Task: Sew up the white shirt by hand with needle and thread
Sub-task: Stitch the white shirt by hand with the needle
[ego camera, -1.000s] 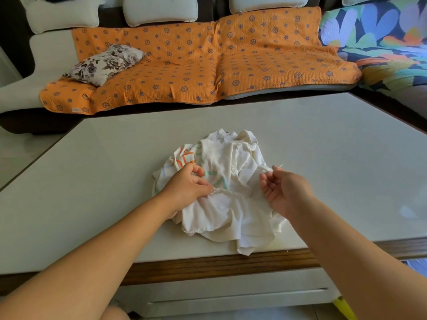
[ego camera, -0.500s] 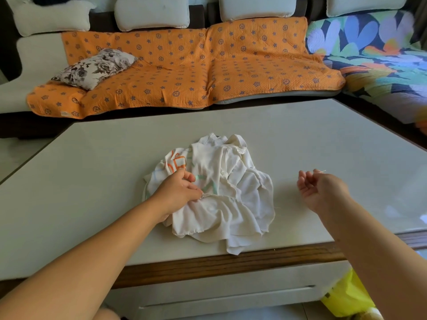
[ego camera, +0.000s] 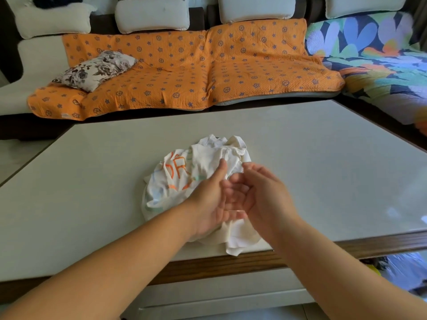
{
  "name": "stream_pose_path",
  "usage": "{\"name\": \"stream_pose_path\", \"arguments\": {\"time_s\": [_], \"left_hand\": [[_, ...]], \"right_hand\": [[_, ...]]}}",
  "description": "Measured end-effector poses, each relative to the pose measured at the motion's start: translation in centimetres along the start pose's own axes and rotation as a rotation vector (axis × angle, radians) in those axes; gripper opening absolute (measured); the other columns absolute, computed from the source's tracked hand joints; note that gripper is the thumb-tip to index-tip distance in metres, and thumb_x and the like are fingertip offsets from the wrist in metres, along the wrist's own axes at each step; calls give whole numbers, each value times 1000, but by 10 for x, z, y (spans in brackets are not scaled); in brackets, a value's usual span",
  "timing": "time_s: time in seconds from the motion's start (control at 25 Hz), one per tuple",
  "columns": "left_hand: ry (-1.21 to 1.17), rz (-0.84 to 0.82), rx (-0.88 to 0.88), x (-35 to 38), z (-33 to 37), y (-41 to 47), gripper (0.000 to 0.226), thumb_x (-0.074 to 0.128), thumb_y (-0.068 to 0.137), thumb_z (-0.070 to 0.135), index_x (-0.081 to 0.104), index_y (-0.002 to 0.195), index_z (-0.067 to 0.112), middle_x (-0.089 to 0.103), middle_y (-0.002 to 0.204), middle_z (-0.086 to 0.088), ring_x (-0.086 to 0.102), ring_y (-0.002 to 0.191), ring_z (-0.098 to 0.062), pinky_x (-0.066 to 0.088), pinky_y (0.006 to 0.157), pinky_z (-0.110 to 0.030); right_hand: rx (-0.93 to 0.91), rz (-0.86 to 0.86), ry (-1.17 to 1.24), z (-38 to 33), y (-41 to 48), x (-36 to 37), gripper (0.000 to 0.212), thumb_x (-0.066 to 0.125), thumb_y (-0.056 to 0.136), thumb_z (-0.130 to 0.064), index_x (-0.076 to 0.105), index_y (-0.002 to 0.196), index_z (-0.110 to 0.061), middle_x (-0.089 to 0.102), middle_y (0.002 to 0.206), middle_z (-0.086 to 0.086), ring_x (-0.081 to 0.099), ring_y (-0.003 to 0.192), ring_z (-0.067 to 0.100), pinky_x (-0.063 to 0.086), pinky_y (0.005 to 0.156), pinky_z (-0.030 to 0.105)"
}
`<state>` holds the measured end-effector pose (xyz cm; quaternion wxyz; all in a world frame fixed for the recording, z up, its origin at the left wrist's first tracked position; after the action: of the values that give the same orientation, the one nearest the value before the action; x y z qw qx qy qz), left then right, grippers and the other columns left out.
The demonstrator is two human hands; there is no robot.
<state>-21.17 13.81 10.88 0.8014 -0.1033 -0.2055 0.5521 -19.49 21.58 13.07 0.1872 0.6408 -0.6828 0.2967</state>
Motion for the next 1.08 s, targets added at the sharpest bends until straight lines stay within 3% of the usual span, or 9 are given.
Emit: {"name": "stream_pose_path", "arguments": {"time_s": [0.08,0.12,0.2,0.28,0.48,0.6,0.76,0.88,1.08], "left_hand": [[-249,-77,-46,-7,4,-1,51,45,96,53,65,72,13,55,49,2,48,37,-9,39,49,-22],[-303,-53,-8,-16,12,-2,35,52,94,43,65,81,13,58,53,2,50,38,-9,39,44,-21],[-410,93,75,-49,24,1,14,58,92,24,63,88,11,58,57,2,56,45,-8,48,44,-20],[-423,228,125,-80,27,3,15,55,96,19,60,84,12,44,49,5,47,39,-6,44,39,-16],[-14,249,175,-102,22,-3,21,48,100,20,58,84,13,33,50,5,28,40,-7,24,38,-17],[338,218,298,-90,26,-8,25,50,99,21,67,82,16,39,55,6,32,46,-7,27,44,-18],[477,294,380,-93,37,-9,29,54,97,21,70,73,22,46,55,8,39,46,-4,33,46,-14],[347,319,310,-104,33,-4,27,57,93,18,68,68,19,46,56,4,37,47,-8,30,45,-18],[-29,323,72,-125,13,5,21,54,92,15,60,73,13,37,50,6,27,39,-6,20,36,-16]], "right_hand": [[58,-166,-90,10,-17,18,12,42,100,-2,53,105,-4,58,66,13,63,56,25,54,50,28],[88,-205,-164,14,-21,19,13,44,100,-3,55,107,-3,57,65,13,62,55,25,53,50,27],[122,-144,-351,14,-19,7,10,48,99,-8,56,101,-2,57,61,9,61,52,24,50,47,27],[106,7,-556,5,-8,-16,9,51,98,-11,57,98,-4,58,58,6,61,49,23,49,46,27],[-1,159,-857,-8,19,-32,15,49,96,-11,64,99,-11,61,58,4,62,46,17,48,45,24],[-184,91,-1010,-3,31,-1,18,50,97,-17,68,97,-24,61,60,1,61,44,12,42,41,16],[-258,-68,-1200,23,47,29,21,49,98,-20,67,94,-29,60,60,-3,59,45,11,45,44,16],[-244,-185,-1253,36,53,32,22,48,99,-17,67,92,-27,60,60,-2,56,47,13,51,54,24],[-219,-226,-1164,42,52,24,20,48,99,-12,65,95,-21,69,79,11,62,58,15,48,50,18]]}}
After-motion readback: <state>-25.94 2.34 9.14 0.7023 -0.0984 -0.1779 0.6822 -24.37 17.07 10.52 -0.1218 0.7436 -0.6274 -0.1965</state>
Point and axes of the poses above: each hand's wrist, its own y-axis towards the middle knuckle, its own x-axis out of the palm, z = x × y, the point moved 8 cm from there along y, towards the middle knuckle
